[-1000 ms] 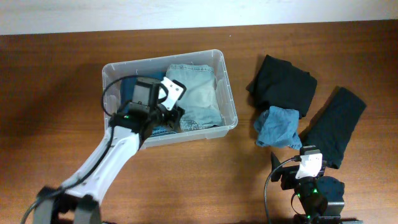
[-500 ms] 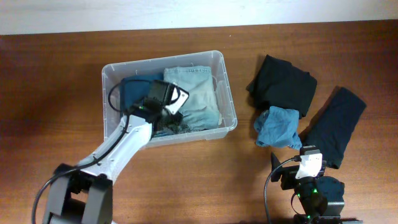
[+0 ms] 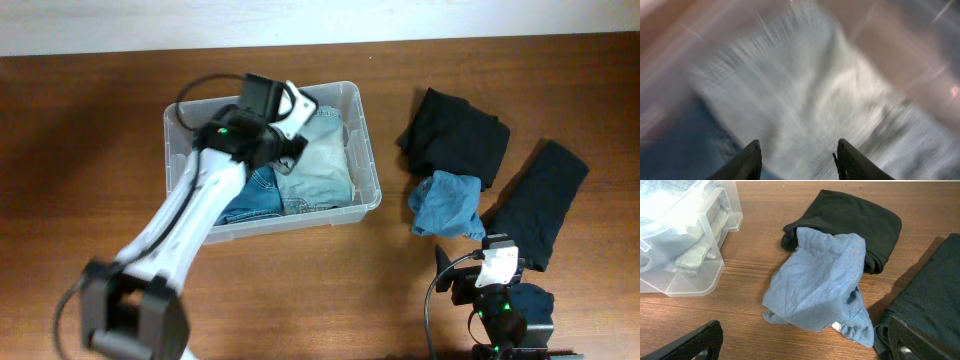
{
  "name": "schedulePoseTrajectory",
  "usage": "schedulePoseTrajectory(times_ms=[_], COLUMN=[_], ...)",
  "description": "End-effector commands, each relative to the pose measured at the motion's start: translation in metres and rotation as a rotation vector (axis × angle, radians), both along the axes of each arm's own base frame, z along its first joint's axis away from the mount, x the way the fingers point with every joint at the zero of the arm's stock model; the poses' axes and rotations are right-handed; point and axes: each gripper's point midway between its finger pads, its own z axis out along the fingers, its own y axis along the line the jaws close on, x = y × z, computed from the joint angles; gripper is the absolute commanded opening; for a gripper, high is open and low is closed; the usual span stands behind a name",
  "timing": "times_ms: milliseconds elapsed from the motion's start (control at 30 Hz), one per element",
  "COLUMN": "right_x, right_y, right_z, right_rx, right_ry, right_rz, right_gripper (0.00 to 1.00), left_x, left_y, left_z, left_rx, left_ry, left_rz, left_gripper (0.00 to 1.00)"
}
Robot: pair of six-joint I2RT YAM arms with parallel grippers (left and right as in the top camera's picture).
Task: Pack container
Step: 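Press and tuck the light-grey jeans into the bin with the left gripper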
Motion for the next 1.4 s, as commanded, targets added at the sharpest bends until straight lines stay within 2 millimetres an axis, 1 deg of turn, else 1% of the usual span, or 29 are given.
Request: schedulePoseTrajectory(times_ms=[0, 33, 100, 167, 200, 267, 300, 367, 433, 500, 533, 633, 700, 733, 767, 800, 867, 967, 1067, 1100, 1233, 1300, 1367], right_x=[0.0, 0.0, 0.0, 0.0, 0.0, 0.0, 0.0, 0.0, 0.0, 0.0, 0.0, 0.0, 0.0, 0.0, 0.0, 0.0, 0.0, 0.0, 0.0, 0.0, 0.0, 0.0, 0.0], right_y=[0.0, 0.0, 0.0, 0.0, 0.0, 0.0, 0.0, 0.0, 0.0, 0.0, 0.0, 0.0, 0.0, 0.0, 0.0, 0.0, 0.0, 0.0, 0.0, 0.0, 0.0, 0.0, 0.0], right_z=[-0.002, -0.002, -0.002, -0.002, -0.002, -0.002, -0.002, -0.002, -0.002, -0.002, -0.002, -0.002, -0.002, -0.002, -0.002, -0.002, -0.002, -0.002, -0.002, -0.002, -0.002, -0.002, -0.002], right_rx=[-0.003, -0.003, -0.003, -0.003, -0.003, -0.003, -0.003, -0.003, -0.003, -0.003, -0.003, -0.003, -0.003, -0.003, -0.003, -0.003, -0.003, -0.003, -0.003, -0.003, -0.003, -0.003, -0.003], right_ry=[0.002, 0.002, 0.002, 0.002, 0.002, 0.002, 0.002, 0.002, 0.002, 0.002, 0.002, 0.002, 0.002, 0.002, 0.002, 0.002, 0.002, 0.002, 0.002, 0.002, 0.002, 0.002, 0.002], right_rz=[0.001, 0.001, 0.001, 0.001, 0.001, 0.001, 0.001, 0.001, 0.001, 0.001, 0.001, 0.001, 0.001, 0.001, 0.001, 0.001, 0.001, 0.001, 0.001, 0.001, 0.001, 0.001, 0.001], right_gripper=[0.98, 0.98, 0.98, 0.98, 0.98, 0.98, 0.98, 0.98, 0.98, 0.98, 0.98, 0.98, 0.98, 0.98, 0.98, 0.98, 0.98, 0.98, 0.98, 0.98, 0.98, 0.98, 0.98], left_x=[-0.019, -0.022, -0.032, -0.035, -0.035, -0.032, -0.027, -0.019, -0.01, -0.001, 0.004, 0.012, 0.008, 0.004, -0.002, -0.013, -0.036, -0.052, -0.065, -0.07, -0.083, -0.087, -0.086], left_y=[-0.004, -0.004, 0.001, 0.002, 0.002, 0.001, 0.0, -0.004, -0.008, -0.014, -0.019, -0.036, -0.048, -0.052, -0.056, -0.061, -0.066, -0.066, -0.064, -0.061, -0.052, -0.05, -0.049], left_z=[-0.089, -0.1, -0.137, -0.147, -0.148, -0.142, -0.135, -0.112, -0.082, -0.046, -0.023, 0.023, 0.038, 0.038, 0.037, 0.032, 0.016, -0.008, -0.039, -0.055, -0.104, -0.119, -0.125], left_rx=[0.079, 0.09, 0.127, 0.135, 0.134, 0.131, 0.129, 0.119, 0.106, 0.087, 0.072, 0.03, 0.016, 0.013, 0.007, -0.001, -0.003, 0.033, 0.068, 0.083, 0.121, 0.133, 0.143], left_ry=[0.23, 0.259, 0.355, 0.379, 0.382, 0.375, 0.366, 0.342, 0.31, 0.262, 0.224, 0.133, 0.109, 0.118, 0.139, 0.181, 0.278, 0.354, 0.427, 0.461, 0.545, 0.57, 0.576], left_rz=[-0.055, -0.056, -0.054, -0.05, -0.046, -0.04, -0.028, -0.026, -0.028, -0.033, -0.04, -0.069, -0.095, -0.108, -0.122, -0.143, -0.176, -0.188, -0.193, -0.19, -0.18, -0.178, -0.175], left_gripper=[0.49, 0.49, 0.49, 0.49, 0.49, 0.47, 0.47, 0.44, 0.44, 0.44, 0.44, 0.45, 0.45, 0.45, 0.45, 0.45, 0.45, 0.45, 0.45, 0.45, 0.45, 0.45, 0.45])
